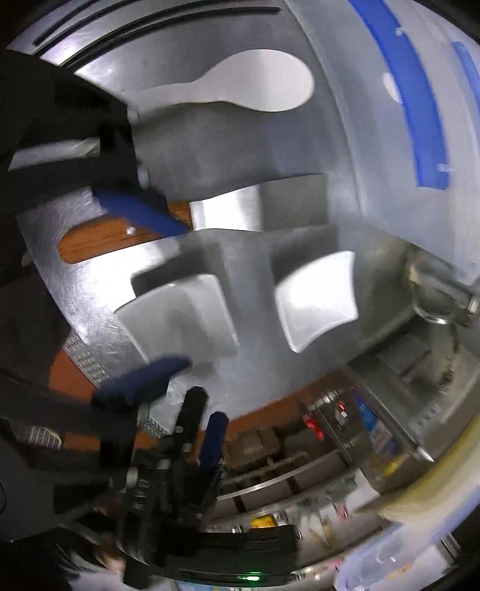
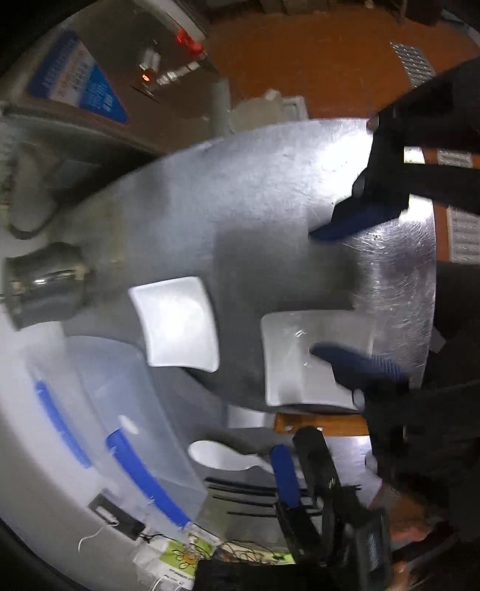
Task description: Organize utensils
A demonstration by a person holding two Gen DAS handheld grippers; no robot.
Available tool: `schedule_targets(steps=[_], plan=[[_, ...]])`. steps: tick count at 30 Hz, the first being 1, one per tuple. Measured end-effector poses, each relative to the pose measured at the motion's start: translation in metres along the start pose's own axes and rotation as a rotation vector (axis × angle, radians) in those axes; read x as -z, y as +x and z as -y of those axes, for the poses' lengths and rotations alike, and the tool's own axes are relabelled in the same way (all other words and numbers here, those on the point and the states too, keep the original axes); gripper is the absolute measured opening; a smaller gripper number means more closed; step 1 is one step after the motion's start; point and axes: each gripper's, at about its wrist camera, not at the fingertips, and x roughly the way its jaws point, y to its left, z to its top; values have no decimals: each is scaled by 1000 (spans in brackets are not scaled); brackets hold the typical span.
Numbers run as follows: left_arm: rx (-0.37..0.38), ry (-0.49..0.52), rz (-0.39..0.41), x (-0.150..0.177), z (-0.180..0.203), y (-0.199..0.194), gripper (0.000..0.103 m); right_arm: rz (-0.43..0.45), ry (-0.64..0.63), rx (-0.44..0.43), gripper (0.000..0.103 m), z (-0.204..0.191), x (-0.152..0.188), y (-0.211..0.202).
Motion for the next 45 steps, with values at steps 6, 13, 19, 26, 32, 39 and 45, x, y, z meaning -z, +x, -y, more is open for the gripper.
schedule_targets(steps=[6, 13, 19, 26, 32, 39, 45], plan=[[15, -106, -88, 6, -9, 23, 42, -84, -19, -144, 49, 1, -10, 22], [34, -159, -160, 3, -19, 58, 8, -141, -22, -127, 7, -3, -21, 46], [57, -128, -112, -10, -19, 39, 4, -118, -3, -137, 6, -4, -21, 24], [42, -37, 205, -79, -34, -91, 4, 194, -209, -106, 7, -85, -99, -75], [-71, -21, 253, -212, -106, -133, 5, 251, -363, -24, 7, -164, -253, -57], [-60, -188, -46, -314, -220, -24, 5, -47, -273, 99, 8, -172, -370, 92], [-29, -253, -171, -328, -255, 44, 5, -175, -226, 148, 8, -158, -381, 163]])
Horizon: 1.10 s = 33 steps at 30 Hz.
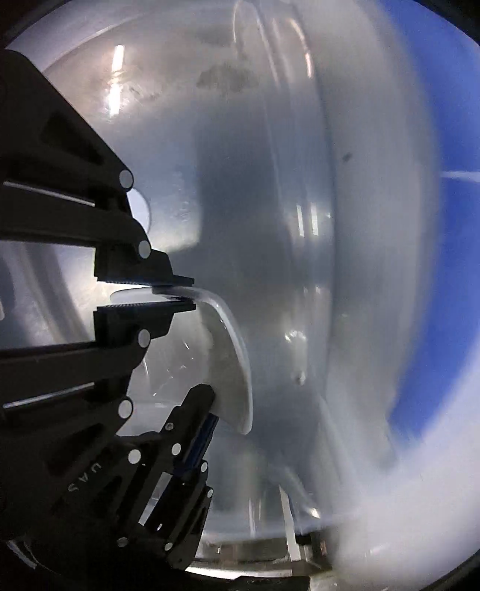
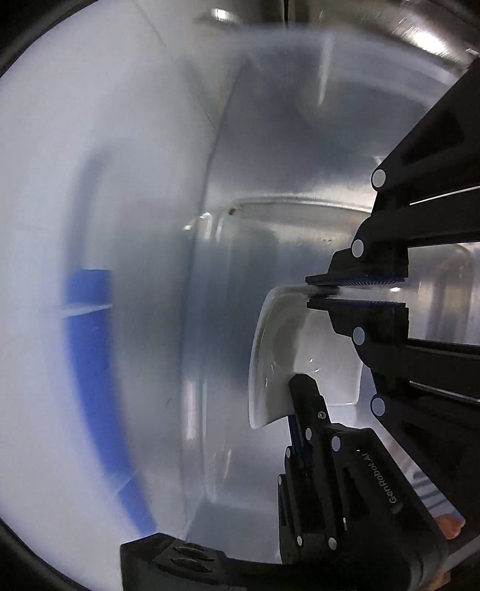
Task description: Organize utensils
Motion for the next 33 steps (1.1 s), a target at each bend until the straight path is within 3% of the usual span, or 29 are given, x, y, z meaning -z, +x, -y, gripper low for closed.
schedule_targets(steps=[3, 6, 9, 10, 11, 13, 14, 16, 19, 23, 26, 29, 33], plan=[[34, -25, -7, -8, -4, 9, 5, -15, 17, 10, 12, 7, -3, 11], [0, -30, 22, -8, -3, 5, 5, -33, 23, 11, 22, 11, 2, 9], [-72, 28, 130, 14, 17, -32, 6, 137, -7, -23, 32, 13, 25, -54], [-71, 57, 190, 25, 26, -51, 6, 204, -18, -54, 40, 17, 40, -81], [-62, 104, 273, 46, 40, -80, 10, 292, -21, -82, 47, 24, 63, -114], [-25, 178, 384, 89, 64, -120, 39, 443, -34, -110, 49, 38, 117, -168], [24, 231, 455, 127, 77, -146, 67, 508, -34, -119, 49, 50, 158, -193], [80, 301, 546, 191, 101, -168, 73, 534, -23, -113, 49, 68, 204, -206], [128, 346, 486, 250, 130, -152, 72, 439, 7, -74, 49, 102, 278, -180], [120, 345, 324, 283, 152, -76, 56, 258, 63, -33, 49, 127, 319, -115], [77, 293, 210, 279, 150, -13, 46, 196, 94, -68, 49, 131, 320, -75], [93, 204, 135, 273, 141, 22, 37, 155, 112, -113, 49, 134, 316, -49], [74, 152, 157, 263, 143, 43, 35, 138, 133, -178, 47, 139, 308, -34]])
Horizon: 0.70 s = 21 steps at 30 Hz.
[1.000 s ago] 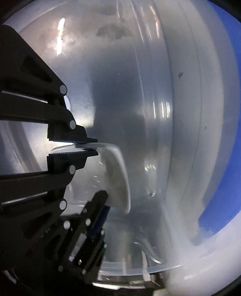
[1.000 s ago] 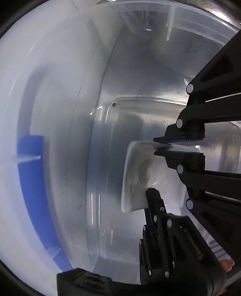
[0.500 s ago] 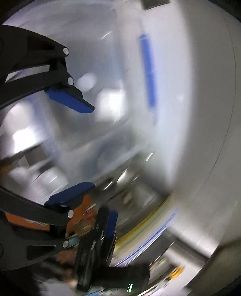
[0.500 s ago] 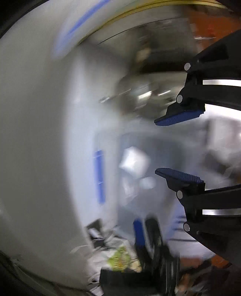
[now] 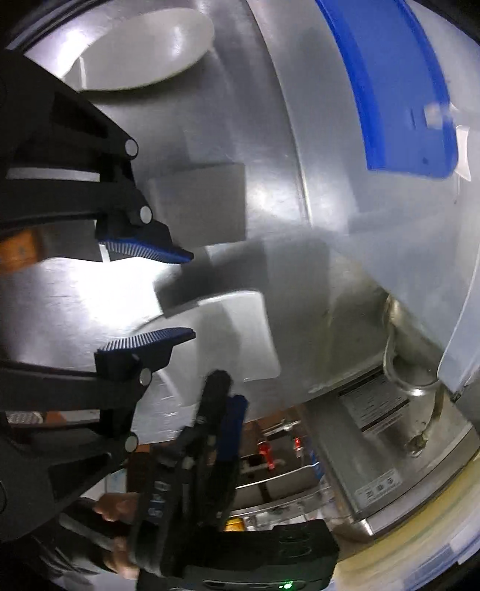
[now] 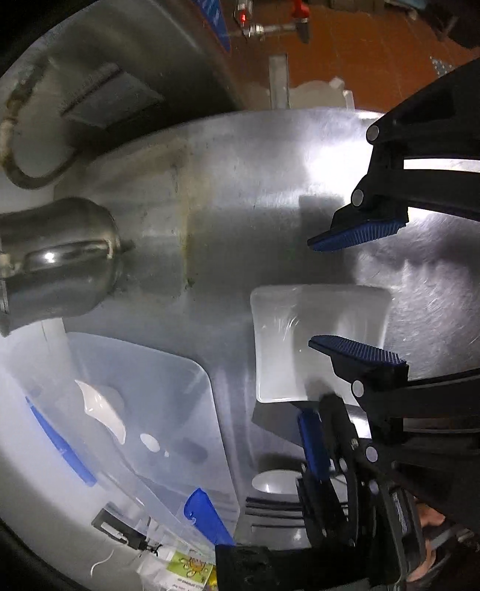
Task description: Organize utensils
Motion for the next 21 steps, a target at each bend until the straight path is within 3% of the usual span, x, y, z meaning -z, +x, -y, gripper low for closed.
schedule_targets(steps=[1, 4, 5, 10, 13, 15, 19, 21], plan=[[-2, -10, 1, 2, -1, 0, 33, -4, 9, -5, 44, 2, 0, -3], [-11, -25, -8, -6, 0, 16, 19, -33, 17, -26, 12, 10, -3, 2], [-9, -30, -16, -4, 2, 15, 10, -37, 21, -16, 10, 10, -1, 4], [0, -35, -17, 2, 6, 11, 8, 4, 17, -13, 8, -5, 8, -15], [4, -2, 44, 5, 21, -31, 8, 82, -62, -9, 8, -29, 15, -55], [8, 36, 135, -1, 26, -77, 8, 182, -150, -9, 8, -57, 10, -95], [-43, 112, 286, -46, 12, -160, 8, 302, -217, -55, 8, -106, -37, -139], [-106, 147, 303, -76, -1, -178, 8, 325, -237, -50, 8, -133, -81, -138]])
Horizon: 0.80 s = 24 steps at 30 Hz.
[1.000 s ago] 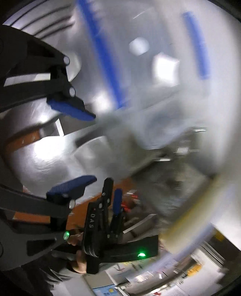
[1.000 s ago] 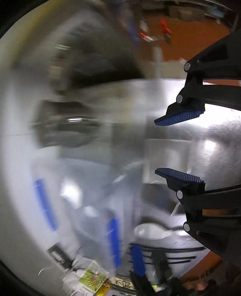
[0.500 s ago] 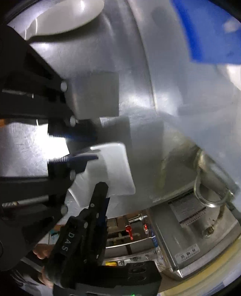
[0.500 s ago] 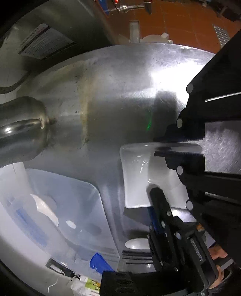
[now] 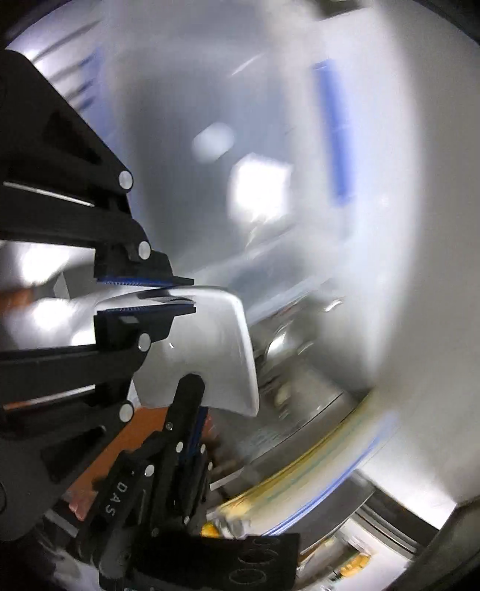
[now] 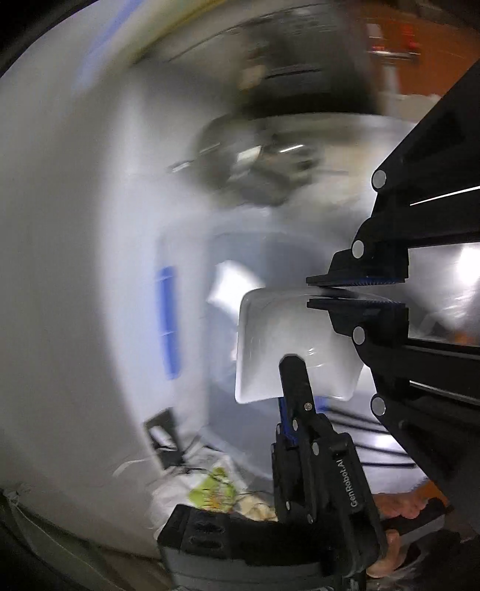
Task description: Organize utensils
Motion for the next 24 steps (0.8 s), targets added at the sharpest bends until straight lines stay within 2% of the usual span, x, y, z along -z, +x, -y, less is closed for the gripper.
schedule_targets(steps=[3, 5, 7, 10, 14, 18, 24], plan=[[-91, 42, -38, -50, -38, 25, 8, -48, 8, 40, 8, -9, -55, 53], [-130, 42, -107, -72, -67, 55, 8, -102, 58, 61, 8, -10, -78, 96], [-128, 18, -191, -81, -97, 87, 8, -175, 111, 76, 8, -5, -88, 132], [-84, -16, -304, -86, -127, 134, 8, -283, 221, 87, 8, 11, -89, 179], [-28, 0, -380, -81, -140, 184, 8, -354, 313, 107, 8, 27, -81, 206], [-9, 24, -422, -82, -145, 211, 9, -413, 355, 138, 9, 36, -73, 223], [15, 24, -407, -87, -151, 221, 9, -438, 307, 180, 14, 27, -72, 230]])
